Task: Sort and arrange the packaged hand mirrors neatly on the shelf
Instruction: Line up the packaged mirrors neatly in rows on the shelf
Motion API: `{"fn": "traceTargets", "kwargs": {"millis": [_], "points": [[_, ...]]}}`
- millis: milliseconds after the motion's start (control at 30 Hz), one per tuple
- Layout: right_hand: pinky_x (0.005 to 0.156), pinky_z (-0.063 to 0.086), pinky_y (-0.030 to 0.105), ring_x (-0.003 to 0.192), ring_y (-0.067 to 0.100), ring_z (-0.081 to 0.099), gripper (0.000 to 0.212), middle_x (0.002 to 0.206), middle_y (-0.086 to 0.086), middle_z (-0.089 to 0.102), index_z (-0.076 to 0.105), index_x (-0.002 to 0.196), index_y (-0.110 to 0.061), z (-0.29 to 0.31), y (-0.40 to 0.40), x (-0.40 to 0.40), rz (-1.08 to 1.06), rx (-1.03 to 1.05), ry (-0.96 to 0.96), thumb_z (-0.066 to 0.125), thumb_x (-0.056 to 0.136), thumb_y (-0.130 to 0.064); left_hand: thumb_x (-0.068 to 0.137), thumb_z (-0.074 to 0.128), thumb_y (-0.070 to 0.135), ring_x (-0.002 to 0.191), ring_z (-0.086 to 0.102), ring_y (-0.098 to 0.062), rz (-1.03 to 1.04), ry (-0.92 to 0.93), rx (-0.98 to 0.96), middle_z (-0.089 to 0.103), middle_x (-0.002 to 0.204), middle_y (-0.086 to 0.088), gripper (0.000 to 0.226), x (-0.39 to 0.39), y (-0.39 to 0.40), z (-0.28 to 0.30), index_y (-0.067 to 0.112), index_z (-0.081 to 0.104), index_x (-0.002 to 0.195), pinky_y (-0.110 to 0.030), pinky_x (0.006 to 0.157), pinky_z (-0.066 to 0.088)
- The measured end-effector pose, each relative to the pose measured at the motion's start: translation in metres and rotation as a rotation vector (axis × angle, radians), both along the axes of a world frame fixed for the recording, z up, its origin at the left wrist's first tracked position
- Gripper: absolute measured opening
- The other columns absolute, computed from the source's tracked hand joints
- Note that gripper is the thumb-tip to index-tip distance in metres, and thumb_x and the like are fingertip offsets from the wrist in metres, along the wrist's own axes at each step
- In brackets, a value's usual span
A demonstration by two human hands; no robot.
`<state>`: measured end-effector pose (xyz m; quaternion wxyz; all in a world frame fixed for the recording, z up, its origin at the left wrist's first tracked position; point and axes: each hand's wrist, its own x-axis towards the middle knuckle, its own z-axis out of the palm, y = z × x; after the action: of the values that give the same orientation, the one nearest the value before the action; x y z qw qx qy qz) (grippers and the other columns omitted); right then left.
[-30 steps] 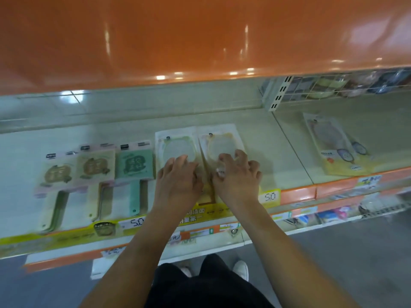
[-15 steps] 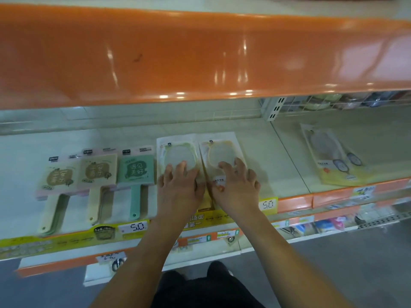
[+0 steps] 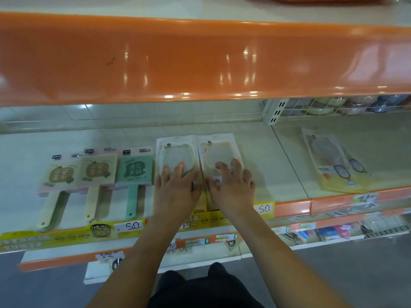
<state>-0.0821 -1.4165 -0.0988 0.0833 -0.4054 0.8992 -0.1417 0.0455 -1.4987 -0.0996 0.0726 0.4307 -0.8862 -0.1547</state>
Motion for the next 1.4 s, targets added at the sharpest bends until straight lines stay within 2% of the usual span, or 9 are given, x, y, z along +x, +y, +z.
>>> {"fn": "traceTargets", "kwargs": {"millis": [100, 233, 467, 800, 900, 967, 1100, 1233, 1400], "points": [[0.108, 0.027, 0.047, 0.137, 0.035, 0.024, 0.052, 0.155, -0.001, 0.017, 0.035, 0.139, -0.041, -0.002, 0.002, 0.000, 0.002, 0.013, 0.010, 0.044, 0.092, -0.060, 0.092, 0.043, 0.049, 0.141, 0.019, -0.039, 0.004, -0.009, 0.001, 0.033, 0.152, -0.004, 0.040, 0.001, 0.002, 0.000, 0.039, 0.051, 0.130, -0.053, 0.112, 0.023], [0.108, 0.029, 0.046, 0.135, 0.034, 0.026, 0.052, 0.156, 0.000, 0.018, 0.035, 0.139, -0.040, -0.004, 0.002, 0.000, 0.020, 0.004, 0.025, 0.044, 0.092, -0.059, 0.089, 0.029, 0.053, 0.138, 0.023, -0.041, -0.003, -0.018, -0.033, 0.036, 0.150, -0.005, 0.047, 0.001, 0.004, 0.000, 0.037, 0.052, 0.127, -0.054, 0.109, 0.027], [0.110, 0.026, 0.047, 0.138, 0.035, 0.023, 0.053, 0.158, 0.000, 0.014, 0.030, 0.142, -0.041, -0.003, 0.001, -0.001, 0.028, 0.035, 0.041, 0.039, 0.094, -0.060, 0.092, 0.035, 0.053, 0.137, 0.027, -0.040, -0.025, -0.023, -0.084, 0.037, 0.149, -0.003, 0.041, 0.004, 0.001, 0.002, 0.038, 0.051, 0.127, -0.053, 0.105, 0.030], [0.108, 0.029, 0.048, 0.137, 0.036, 0.027, 0.051, 0.158, 0.000, 0.019, 0.036, 0.140, -0.040, -0.006, -0.001, 0.007, 0.008, -0.004, 0.059, 0.045, 0.092, -0.056, 0.095, 0.037, 0.049, 0.139, 0.017, -0.039, -0.077, -0.056, -0.031, 0.026, 0.152, -0.003, 0.043, 0.013, -0.003, 0.002, 0.037, 0.040, 0.136, -0.051, 0.108, 0.023], [0.112, 0.025, 0.050, 0.141, 0.037, 0.021, 0.055, 0.160, -0.002, 0.017, 0.033, 0.145, -0.042, -0.005, 0.007, 0.007, 0.025, -0.001, 0.006, 0.046, 0.093, -0.055, 0.095, 0.035, 0.047, 0.135, 0.025, -0.035, -0.078, -0.055, -0.004, 0.031, 0.147, -0.003, 0.039, 0.012, -0.005, 0.011, 0.036, 0.044, 0.131, -0.048, 0.107, 0.026], [0.113, 0.025, 0.052, 0.142, 0.038, 0.022, 0.059, 0.159, -0.002, 0.022, 0.032, 0.147, -0.041, -0.001, 0.013, 0.004, -0.008, -0.066, -0.009, 0.048, 0.092, -0.054, 0.093, 0.038, 0.046, 0.131, 0.031, -0.031, -0.066, 0.001, 0.025, 0.038, 0.143, -0.002, 0.040, 0.005, -0.004, 0.019, 0.031, 0.048, 0.129, -0.046, 0.105, 0.027], [0.105, 0.036, 0.057, 0.135, 0.041, 0.034, 0.060, 0.148, 0.006, 0.041, 0.045, 0.140, -0.030, 0.006, 0.028, -0.010, -0.146, -0.214, 0.039, 0.048, 0.085, -0.053, 0.091, 0.048, 0.045, 0.135, 0.030, -0.030, -0.127, 0.082, 0.020, 0.039, 0.146, 0.000, 0.044, -0.017, 0.006, 0.023, 0.027, 0.050, 0.131, -0.044, 0.107, 0.026], [0.106, 0.035, 0.055, 0.139, 0.037, 0.029, 0.055, 0.150, 0.006, 0.037, 0.045, 0.140, -0.029, 0.007, 0.049, -0.035, -0.224, -0.171, 0.042, 0.053, 0.088, -0.046, 0.084, 0.050, 0.042, 0.129, 0.042, -0.035, -0.215, 0.176, -0.005, 0.050, 0.138, -0.006, 0.045, -0.049, 0.019, 0.022, 0.020, 0.060, 0.122, -0.048, 0.102, 0.035], [0.107, 0.034, 0.055, 0.137, 0.040, 0.031, 0.053, 0.147, 0.008, 0.040, 0.049, 0.136, -0.027, 0.002, 0.085, -0.080, -0.320, -0.218, 0.044, 0.054, 0.087, -0.044, 0.091, 0.053, 0.040, 0.138, 0.028, -0.025, -0.311, 0.110, 0.051, 0.037, 0.148, 0.002, 0.046, -0.104, 0.054, 0.023, 0.025, 0.049, 0.134, -0.042, 0.108, 0.027]]}}
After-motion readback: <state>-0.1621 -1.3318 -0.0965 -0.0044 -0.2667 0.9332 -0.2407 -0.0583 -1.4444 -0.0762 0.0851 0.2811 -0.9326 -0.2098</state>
